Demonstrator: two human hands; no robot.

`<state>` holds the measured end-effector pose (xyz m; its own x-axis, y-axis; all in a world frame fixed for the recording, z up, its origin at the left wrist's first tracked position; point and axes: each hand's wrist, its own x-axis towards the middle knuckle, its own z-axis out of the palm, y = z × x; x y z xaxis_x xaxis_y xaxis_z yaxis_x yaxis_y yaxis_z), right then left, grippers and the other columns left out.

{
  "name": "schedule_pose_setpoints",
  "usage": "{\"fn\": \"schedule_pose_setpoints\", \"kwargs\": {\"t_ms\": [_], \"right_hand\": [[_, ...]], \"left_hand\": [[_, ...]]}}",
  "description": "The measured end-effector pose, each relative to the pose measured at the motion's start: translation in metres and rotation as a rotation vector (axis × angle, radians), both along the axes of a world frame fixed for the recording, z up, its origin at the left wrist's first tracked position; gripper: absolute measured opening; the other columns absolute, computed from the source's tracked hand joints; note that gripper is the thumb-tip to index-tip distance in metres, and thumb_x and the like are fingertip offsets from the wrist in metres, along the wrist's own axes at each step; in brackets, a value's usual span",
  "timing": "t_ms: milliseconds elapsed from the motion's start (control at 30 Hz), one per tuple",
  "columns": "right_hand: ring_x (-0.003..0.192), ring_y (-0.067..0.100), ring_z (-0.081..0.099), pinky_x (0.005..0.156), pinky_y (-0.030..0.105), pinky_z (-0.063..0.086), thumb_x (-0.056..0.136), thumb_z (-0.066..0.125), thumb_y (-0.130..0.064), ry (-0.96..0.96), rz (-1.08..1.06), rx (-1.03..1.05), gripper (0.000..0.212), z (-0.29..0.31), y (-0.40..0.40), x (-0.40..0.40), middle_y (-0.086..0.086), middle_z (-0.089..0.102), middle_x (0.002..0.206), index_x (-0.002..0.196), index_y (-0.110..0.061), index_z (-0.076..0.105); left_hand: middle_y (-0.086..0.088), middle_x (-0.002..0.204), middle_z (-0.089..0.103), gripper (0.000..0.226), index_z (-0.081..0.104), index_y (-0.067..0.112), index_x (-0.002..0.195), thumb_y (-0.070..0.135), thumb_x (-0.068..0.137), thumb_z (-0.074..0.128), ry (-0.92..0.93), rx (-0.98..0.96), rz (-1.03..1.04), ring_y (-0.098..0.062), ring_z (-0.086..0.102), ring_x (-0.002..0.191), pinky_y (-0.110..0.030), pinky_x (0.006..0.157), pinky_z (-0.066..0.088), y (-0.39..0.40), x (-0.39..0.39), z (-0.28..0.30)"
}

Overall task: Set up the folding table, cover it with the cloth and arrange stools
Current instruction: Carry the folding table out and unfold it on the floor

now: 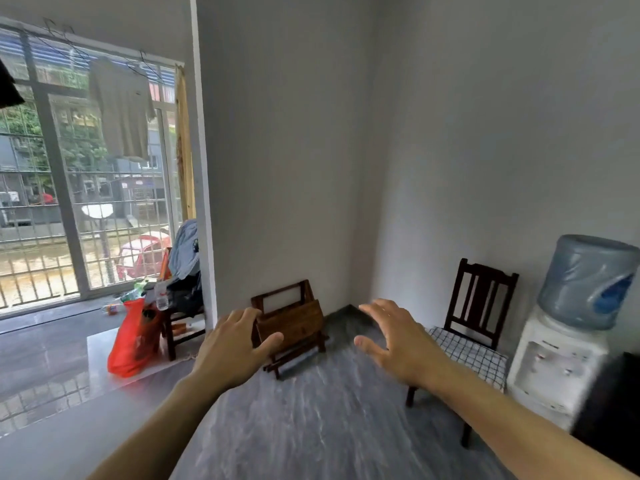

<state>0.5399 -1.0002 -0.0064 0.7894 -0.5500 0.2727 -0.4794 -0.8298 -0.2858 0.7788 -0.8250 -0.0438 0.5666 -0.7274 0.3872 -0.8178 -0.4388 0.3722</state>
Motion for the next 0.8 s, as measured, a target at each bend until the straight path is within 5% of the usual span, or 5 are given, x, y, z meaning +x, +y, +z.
{"fn": "schedule_pose_setpoints", "kwargs": {"t_ms": [233,433,800], "right_hand": [[0.145,0.012,0.018,0.117,0.035,0.023,0.094,0.048,-0.058,0.013,0.028,0.086,0.065,-0.026,-0.103,0.098,-0.008,0.019,0.159,0.151,-0.033,0.026],[0.147,0.014,0.016,0.118,0.045,0.024,0.095,0.047,-0.057,-0.046,0.026,0.081,0.065,-0.04,-0.227,0.186,-0.006,0.019,0.16,0.152,-0.032,0.026],[0.145,0.017,0.025,0.116,0.043,0.029,0.095,0.049,-0.054,-0.03,0.067,0.133,0.064,-0.047,-0.416,0.337,-0.003,0.027,0.157,0.151,-0.028,0.03]], "left_hand": [[0.006,0.138,0.05,0.073,0.042,0.029,0.138,0.077,0.083,0.042,0.01,0.092,-0.009,-0.016,0.045,0.125,-0.038,0.101,0.043,-0.105,0.09,-0.025],[0.005,0.139,0.05,0.073,0.043,0.028,0.139,0.075,0.083,0.044,-0.01,0.114,0.013,-0.017,0.044,0.127,-0.038,0.103,0.042,-0.222,0.17,-0.036],[0.003,0.143,0.048,0.071,0.042,0.027,0.139,0.073,0.084,0.047,0.014,0.139,0.085,-0.018,0.042,0.13,-0.038,0.102,0.042,-0.391,0.309,-0.028]]}}
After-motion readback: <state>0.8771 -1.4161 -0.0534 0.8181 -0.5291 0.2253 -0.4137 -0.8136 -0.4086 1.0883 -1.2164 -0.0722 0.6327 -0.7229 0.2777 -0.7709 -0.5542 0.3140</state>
